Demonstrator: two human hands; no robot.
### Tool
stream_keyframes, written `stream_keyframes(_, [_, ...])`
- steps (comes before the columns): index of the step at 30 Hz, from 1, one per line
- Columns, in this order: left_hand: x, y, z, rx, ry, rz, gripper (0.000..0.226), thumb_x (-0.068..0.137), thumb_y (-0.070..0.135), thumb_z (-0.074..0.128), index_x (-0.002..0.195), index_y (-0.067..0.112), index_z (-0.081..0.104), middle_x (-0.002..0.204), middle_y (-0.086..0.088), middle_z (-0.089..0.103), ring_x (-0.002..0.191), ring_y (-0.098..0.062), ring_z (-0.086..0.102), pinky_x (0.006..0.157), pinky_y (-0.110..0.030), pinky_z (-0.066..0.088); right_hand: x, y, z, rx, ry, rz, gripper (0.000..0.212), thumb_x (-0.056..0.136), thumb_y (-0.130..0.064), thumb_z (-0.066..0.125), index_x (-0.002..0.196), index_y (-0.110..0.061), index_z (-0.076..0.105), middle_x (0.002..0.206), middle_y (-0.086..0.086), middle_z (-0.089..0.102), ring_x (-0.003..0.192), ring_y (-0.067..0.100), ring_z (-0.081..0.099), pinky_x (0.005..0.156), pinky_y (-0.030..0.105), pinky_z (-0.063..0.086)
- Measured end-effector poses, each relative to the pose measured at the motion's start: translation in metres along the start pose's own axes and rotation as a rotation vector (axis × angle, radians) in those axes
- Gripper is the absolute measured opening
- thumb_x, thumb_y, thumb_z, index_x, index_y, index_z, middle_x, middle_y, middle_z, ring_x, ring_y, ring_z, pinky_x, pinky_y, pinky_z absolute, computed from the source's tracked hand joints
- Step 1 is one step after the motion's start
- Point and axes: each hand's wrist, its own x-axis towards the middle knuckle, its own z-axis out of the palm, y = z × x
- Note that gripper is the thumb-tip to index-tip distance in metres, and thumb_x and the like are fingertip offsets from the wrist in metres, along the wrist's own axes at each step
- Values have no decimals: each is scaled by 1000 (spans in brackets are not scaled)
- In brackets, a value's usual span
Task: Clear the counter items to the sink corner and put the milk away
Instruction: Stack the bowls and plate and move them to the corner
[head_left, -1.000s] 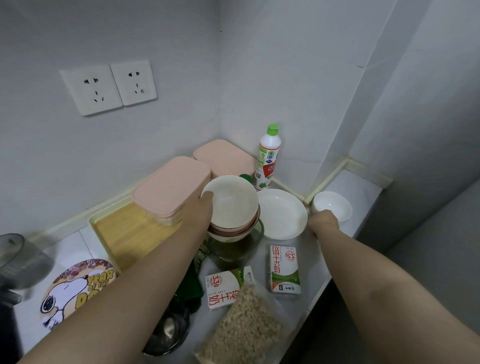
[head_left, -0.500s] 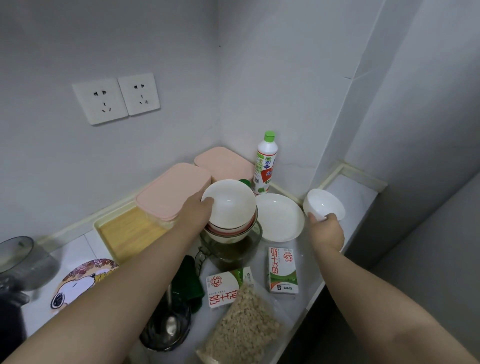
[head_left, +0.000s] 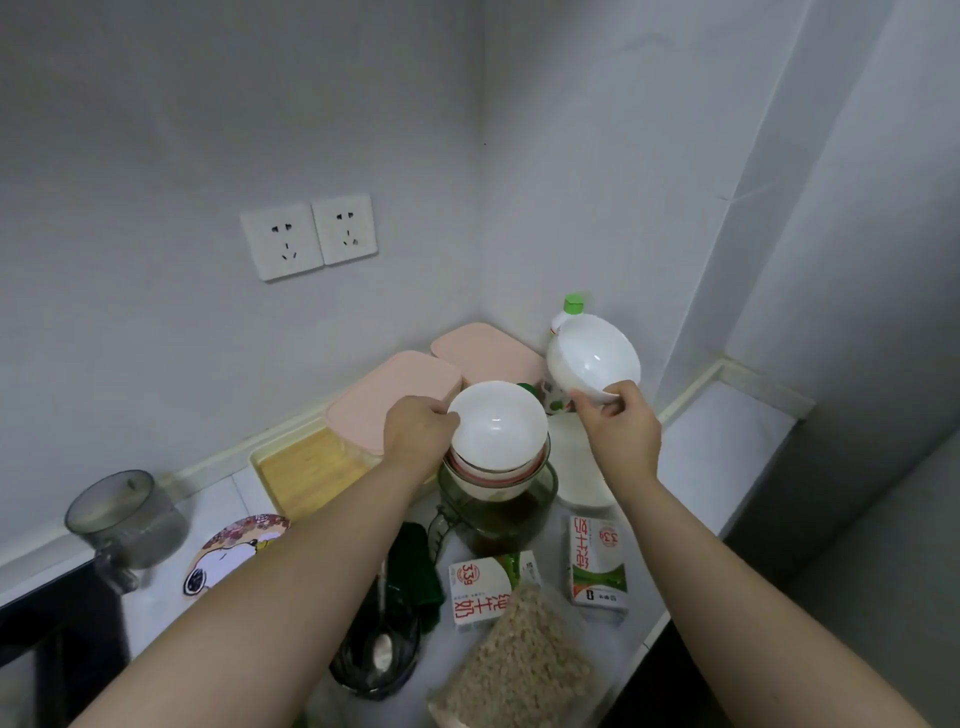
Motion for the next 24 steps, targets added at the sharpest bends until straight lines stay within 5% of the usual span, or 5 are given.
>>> stream_keyframes(6, [5,6,-12,-154,-71,-124,18,80,10,62,70,-3,69,59,-11,57,56,-23,50,62,-28,44,4,-34,0,51,-264,-102,23,78,-28,72,79,-11,56,62,-4,49,61,9,45,55,20,36])
stream_keyframes(10, [0,9,-18,-352,-104,-255,25,90,14,54,68,4,61,56,-10,54,45,-19,44,48,-23,40,6,-35,4,53,-452,-115,24,76,-26,76,80,-11,57,61,-1,46,60,14,42,58,23,36])
stream_keyframes(17, [-5,14,-19,-649,-135,-303,42,100,34,30,129,9,50,111,-10,52,99,-24,50,83,-32,41,-1,-33,8,-5,-603,-148,24,76,-28,75,82,-13,57,67,3,45,66,16,43,64,31,41])
stream_keyframes(24, [-16,28,-17,-765,-223,-266,41,101,37,31,126,10,50,109,-5,53,93,-17,50,86,-28,38,0,-29,4,-75,-712,-191,22,77,-22,74,76,-16,53,64,-2,42,63,12,41,62,27,39])
